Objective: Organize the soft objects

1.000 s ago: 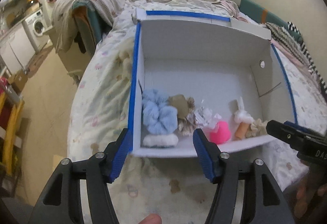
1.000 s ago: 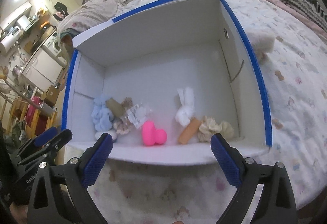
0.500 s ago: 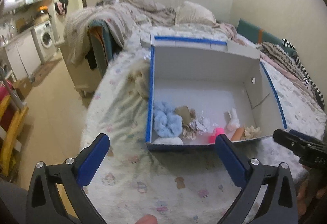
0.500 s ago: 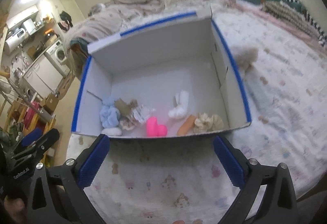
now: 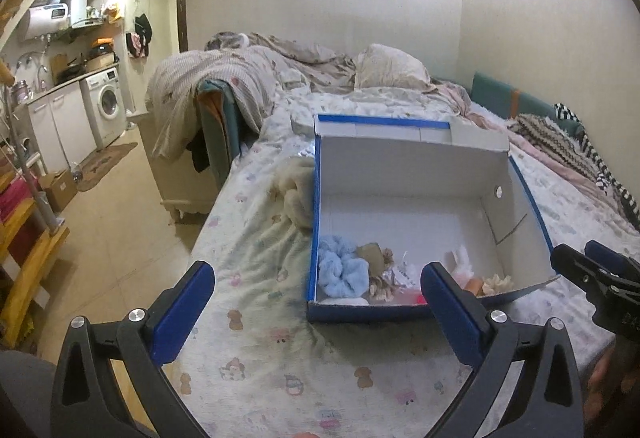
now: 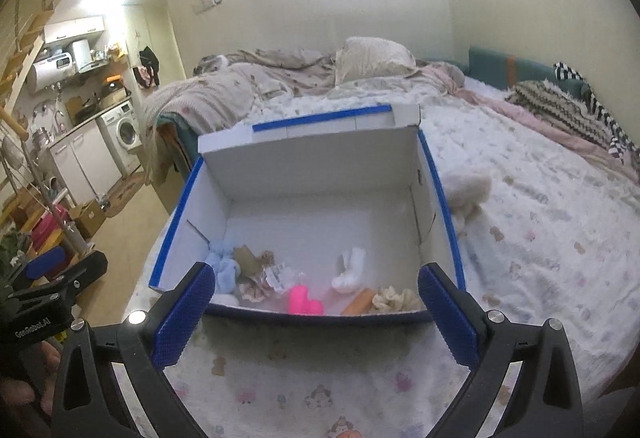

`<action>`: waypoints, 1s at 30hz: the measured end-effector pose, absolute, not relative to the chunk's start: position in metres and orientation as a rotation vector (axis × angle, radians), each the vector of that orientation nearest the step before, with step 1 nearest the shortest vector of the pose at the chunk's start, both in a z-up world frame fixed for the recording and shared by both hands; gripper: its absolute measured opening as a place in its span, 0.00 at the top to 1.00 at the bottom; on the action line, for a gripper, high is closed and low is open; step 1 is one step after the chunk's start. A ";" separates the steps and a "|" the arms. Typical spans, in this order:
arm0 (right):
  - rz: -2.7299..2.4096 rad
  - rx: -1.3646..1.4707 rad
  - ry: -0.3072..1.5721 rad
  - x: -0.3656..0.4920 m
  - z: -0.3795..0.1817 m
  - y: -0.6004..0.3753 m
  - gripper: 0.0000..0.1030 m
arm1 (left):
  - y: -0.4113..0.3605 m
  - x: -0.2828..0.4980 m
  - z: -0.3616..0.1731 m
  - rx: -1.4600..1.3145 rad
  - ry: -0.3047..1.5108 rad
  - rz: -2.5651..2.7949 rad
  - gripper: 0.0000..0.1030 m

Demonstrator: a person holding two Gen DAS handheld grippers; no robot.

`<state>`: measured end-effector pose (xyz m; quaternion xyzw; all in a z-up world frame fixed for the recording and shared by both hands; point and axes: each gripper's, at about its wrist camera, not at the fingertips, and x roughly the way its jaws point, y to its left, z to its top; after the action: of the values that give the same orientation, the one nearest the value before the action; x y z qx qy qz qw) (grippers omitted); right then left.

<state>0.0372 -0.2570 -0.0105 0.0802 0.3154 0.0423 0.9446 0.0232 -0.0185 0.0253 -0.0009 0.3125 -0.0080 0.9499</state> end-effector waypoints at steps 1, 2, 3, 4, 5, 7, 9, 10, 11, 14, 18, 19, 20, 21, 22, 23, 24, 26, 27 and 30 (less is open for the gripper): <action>0.087 0.168 0.653 0.038 -0.012 -0.257 0.00 | -0.019 0.025 0.023 0.001 0.649 -0.014 0.00; 0.088 0.173 0.659 0.039 -0.013 -0.256 0.00 | -0.019 0.026 0.021 0.001 0.656 -0.013 0.00; 0.089 0.174 0.664 0.039 -0.015 -0.255 0.00 | -0.021 0.027 0.020 0.000 0.661 -0.014 0.00; 0.088 0.172 0.667 0.040 -0.016 -0.255 0.00 | -0.020 0.028 0.019 -0.002 0.665 -0.014 0.00; 0.089 0.171 0.670 0.040 -0.017 -0.255 0.00 | -0.020 0.029 0.019 -0.005 0.667 -0.015 0.00; 0.090 0.174 0.675 0.040 -0.018 -0.254 0.00 | -0.020 0.029 0.018 -0.009 0.670 -0.017 0.00; 0.089 0.173 0.683 0.042 -0.020 -0.254 0.00 | -0.021 0.031 0.017 -0.007 0.673 -0.018 0.00; 0.089 0.172 0.689 0.042 -0.021 -0.253 0.00 | -0.021 0.031 0.017 -0.004 0.673 -0.019 0.00; 0.089 0.170 0.695 0.043 -0.022 -0.253 0.00 | -0.022 0.031 0.016 0.001 0.674 -0.019 0.00; 0.091 0.168 0.705 0.045 -0.025 -0.253 0.00 | -0.022 0.031 0.015 0.001 0.676 -0.020 0.00; 0.090 0.167 0.706 0.044 -0.027 -0.253 0.00 | -0.022 0.031 0.015 -0.004 0.676 -0.024 0.00; 0.089 0.166 0.706 0.044 -0.027 -0.253 0.00 | -0.023 0.030 0.014 -0.005 0.677 -0.025 0.00; 0.088 0.166 0.705 0.044 -0.026 -0.252 0.00 | -0.023 0.030 0.014 -0.006 0.677 -0.027 0.00; 0.087 0.164 0.706 0.045 -0.027 -0.252 0.00 | -0.024 0.030 0.013 -0.005 0.678 -0.027 0.00; 0.087 0.165 0.707 0.045 -0.028 -0.252 0.00 | -0.025 0.029 0.013 -0.003 0.678 -0.028 0.00; 0.086 0.164 0.707 0.045 -0.028 -0.252 0.00 | -0.025 0.029 0.013 -0.002 0.679 -0.029 0.00; 0.086 0.163 0.708 0.045 -0.028 -0.253 0.00 | -0.026 0.029 0.012 -0.001 0.680 -0.031 0.00; 0.086 0.163 0.709 0.046 -0.029 -0.254 0.00 | -0.027 0.030 0.013 -0.002 0.680 -0.030 0.00; 0.085 0.162 0.710 0.046 -0.029 -0.254 0.00 | -0.027 0.030 0.013 -0.003 0.680 -0.030 0.00; 0.084 0.159 0.712 0.046 -0.030 -0.254 0.00 | -0.027 0.030 0.012 -0.002 0.681 -0.030 0.00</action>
<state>0.0462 -0.2544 -0.0302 0.0778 0.3480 0.0412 0.9333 0.0303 -0.0270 0.0122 -0.0009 0.3341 -0.0148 0.9424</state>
